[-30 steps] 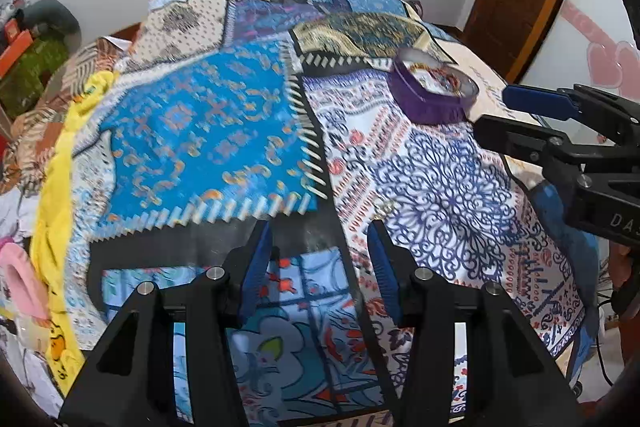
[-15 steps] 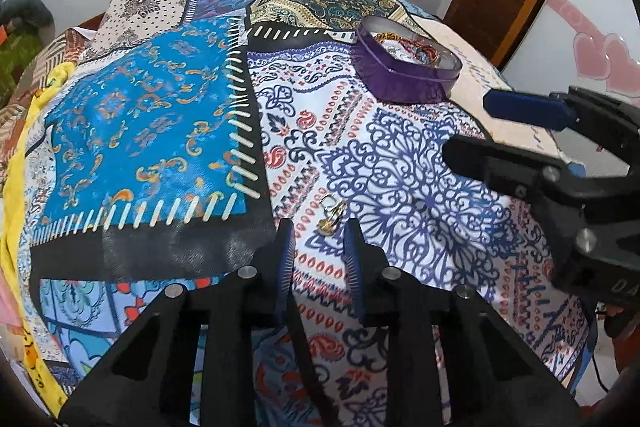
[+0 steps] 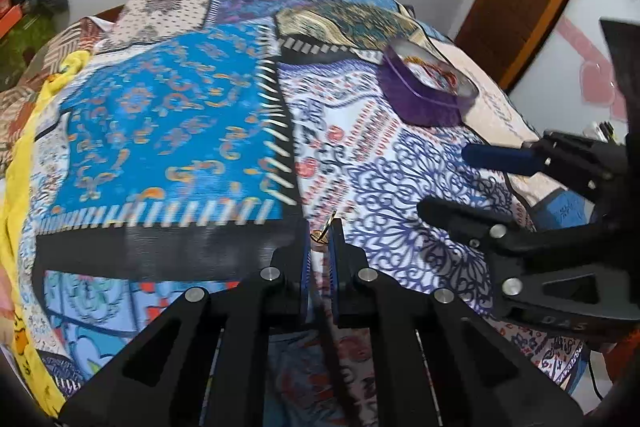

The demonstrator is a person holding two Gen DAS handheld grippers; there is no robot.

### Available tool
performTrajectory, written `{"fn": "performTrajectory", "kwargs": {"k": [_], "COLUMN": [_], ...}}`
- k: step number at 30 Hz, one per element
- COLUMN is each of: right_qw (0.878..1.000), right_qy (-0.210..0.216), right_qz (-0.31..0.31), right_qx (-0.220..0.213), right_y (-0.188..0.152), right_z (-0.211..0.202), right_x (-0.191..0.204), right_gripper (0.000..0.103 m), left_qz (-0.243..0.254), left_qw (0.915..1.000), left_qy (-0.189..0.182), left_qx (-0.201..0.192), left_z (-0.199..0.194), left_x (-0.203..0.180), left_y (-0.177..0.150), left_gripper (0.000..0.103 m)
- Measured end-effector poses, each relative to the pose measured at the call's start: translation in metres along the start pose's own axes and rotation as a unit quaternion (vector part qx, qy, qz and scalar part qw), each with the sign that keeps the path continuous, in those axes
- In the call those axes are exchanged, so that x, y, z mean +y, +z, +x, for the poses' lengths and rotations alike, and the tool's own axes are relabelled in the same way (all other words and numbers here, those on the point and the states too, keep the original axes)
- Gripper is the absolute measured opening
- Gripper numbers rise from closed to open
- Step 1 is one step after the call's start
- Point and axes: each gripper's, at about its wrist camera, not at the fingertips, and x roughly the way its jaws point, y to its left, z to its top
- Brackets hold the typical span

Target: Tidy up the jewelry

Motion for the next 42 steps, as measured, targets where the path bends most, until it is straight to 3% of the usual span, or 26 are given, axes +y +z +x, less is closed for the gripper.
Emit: {"fn": "performTrajectory", "kwargs": {"k": [10,16,18,27,34,42], "right_qw": [0.998,0.997,0.996,0.994,0.996,0.998], "right_qy": [0.029,0.024,0.028,0.06,0.051,0.041], "right_qz": [-0.048,-0.069,-0.075,-0.078,-0.072,-0.036], "right_qx": [0.029,0.029,0.031,0.038,0.029,-0.015], "right_y": [0.013,0.012,0.012,0.012,0.012,0.015], "right_z": [0.019,0.025,0.027,0.033,0.029,0.002], "right_x": [0.028,0.036,0.037,0.038,0.037,0.018], "right_gripper": [0.052,0.051,0.035,0.01,0.009,0.009], "left_qz": [-0.028,-0.031,-0.031,-0.027,-0.027,-0.019], "left_qw": [0.9988,0.9985,0.9986,0.9984,0.9978,0.9975], "left_qy": [0.027,0.028,0.026,0.029,0.036,0.038], "left_qx": [-0.031,-0.035,-0.036,-0.04,-0.048,-0.057], "left_z": [-0.022,-0.022,-0.021,-0.022,-0.033,-0.043], "left_x": [0.032,0.036,0.036,0.032,0.03,0.019], "left_y": [-0.006,-0.006,-0.005,-0.004,-0.004,0.005], "left_gripper": [0.007,0.007,0.007,0.007,0.007,0.007]}}
